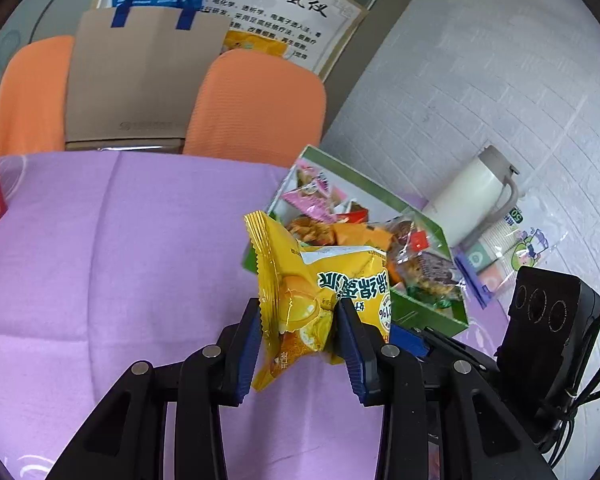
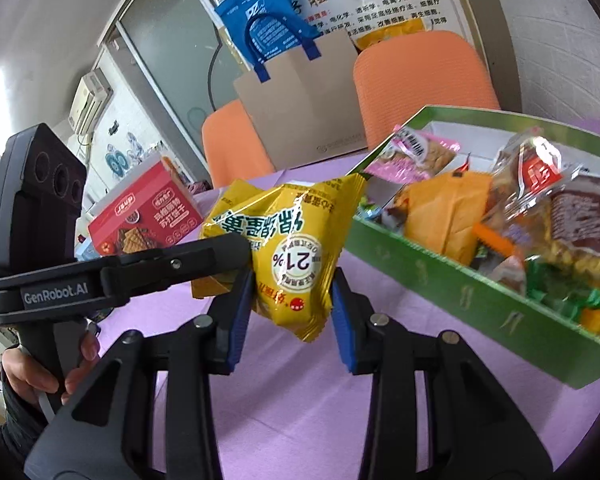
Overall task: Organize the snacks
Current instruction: 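Lower the yellow chip bag into the green box and open both tools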
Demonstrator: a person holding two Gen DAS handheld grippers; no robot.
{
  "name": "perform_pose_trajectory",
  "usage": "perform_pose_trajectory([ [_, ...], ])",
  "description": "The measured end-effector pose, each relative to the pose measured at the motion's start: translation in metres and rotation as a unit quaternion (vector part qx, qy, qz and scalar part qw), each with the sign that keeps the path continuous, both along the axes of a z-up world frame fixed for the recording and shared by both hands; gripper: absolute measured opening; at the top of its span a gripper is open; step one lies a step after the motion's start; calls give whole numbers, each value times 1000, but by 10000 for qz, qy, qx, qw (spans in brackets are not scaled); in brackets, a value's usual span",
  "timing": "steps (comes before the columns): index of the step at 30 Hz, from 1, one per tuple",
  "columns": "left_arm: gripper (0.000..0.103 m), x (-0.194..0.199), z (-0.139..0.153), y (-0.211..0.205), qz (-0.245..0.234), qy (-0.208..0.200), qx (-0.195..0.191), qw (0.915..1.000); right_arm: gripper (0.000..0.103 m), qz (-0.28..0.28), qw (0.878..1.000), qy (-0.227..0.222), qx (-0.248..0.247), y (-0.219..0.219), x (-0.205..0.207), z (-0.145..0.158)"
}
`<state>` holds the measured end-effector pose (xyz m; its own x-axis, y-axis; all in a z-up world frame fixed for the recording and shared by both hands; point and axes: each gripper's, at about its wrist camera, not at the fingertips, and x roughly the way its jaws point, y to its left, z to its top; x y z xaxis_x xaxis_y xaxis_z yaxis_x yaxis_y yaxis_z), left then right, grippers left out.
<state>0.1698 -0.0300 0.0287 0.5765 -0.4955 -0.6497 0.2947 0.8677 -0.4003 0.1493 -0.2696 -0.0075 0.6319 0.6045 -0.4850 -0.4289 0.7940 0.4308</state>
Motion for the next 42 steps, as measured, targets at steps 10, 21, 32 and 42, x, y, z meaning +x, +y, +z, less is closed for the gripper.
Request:
perform_pose_trajectory([
  [10,37,51,18,-79,-428,12,-334,9985,40,-575,9974,-124,-406,-59,40,18],
  [21,37,103,-1,-102,-187,127,-15,9997,39,-783,9887,-46,-1279,-48,97,9],
  [32,39,97,3,-81,45,-59,178,9998,70,-818,9748,-489,-2016,-30,100,6],
  [42,88,56,22,-77,349,-558,675,9955,100,-1080,9721,-983,-1838,-47,38,26],
])
